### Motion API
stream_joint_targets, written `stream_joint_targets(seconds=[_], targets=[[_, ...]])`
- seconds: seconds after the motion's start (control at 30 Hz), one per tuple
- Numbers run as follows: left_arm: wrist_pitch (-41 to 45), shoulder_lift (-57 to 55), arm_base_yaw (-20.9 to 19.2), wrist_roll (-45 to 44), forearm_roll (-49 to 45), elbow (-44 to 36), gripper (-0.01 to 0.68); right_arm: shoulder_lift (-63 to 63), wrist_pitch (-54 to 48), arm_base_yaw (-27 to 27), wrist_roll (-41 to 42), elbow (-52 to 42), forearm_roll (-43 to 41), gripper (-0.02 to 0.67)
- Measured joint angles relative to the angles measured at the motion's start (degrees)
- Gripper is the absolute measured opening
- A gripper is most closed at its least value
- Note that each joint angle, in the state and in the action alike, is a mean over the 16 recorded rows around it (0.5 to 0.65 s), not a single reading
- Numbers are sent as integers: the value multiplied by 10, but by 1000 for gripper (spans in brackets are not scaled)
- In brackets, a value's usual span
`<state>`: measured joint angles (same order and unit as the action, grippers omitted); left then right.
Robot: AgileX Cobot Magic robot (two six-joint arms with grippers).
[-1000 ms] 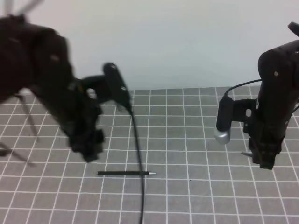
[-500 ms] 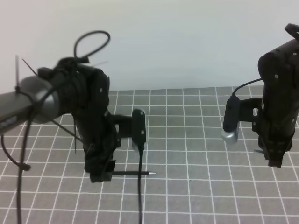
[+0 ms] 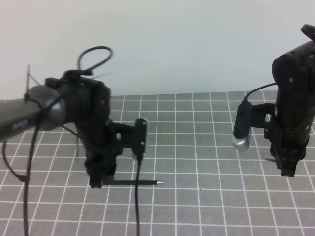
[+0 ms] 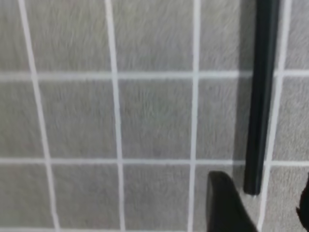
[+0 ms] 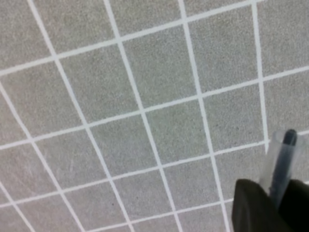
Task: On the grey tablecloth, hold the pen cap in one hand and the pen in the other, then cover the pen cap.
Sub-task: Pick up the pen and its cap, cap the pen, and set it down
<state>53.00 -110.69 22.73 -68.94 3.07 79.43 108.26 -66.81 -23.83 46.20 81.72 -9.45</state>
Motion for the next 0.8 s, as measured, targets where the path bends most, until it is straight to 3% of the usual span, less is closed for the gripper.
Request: stream_joint_targets(seconds=[0.37, 0.8], targets=[[-5, -8, -46, -57, 77, 0, 304, 0, 18, 0, -1, 0, 1, 87], [-5, -27, -38, -83, 88, 0, 297, 0, 29, 0, -3, 0, 1, 87]])
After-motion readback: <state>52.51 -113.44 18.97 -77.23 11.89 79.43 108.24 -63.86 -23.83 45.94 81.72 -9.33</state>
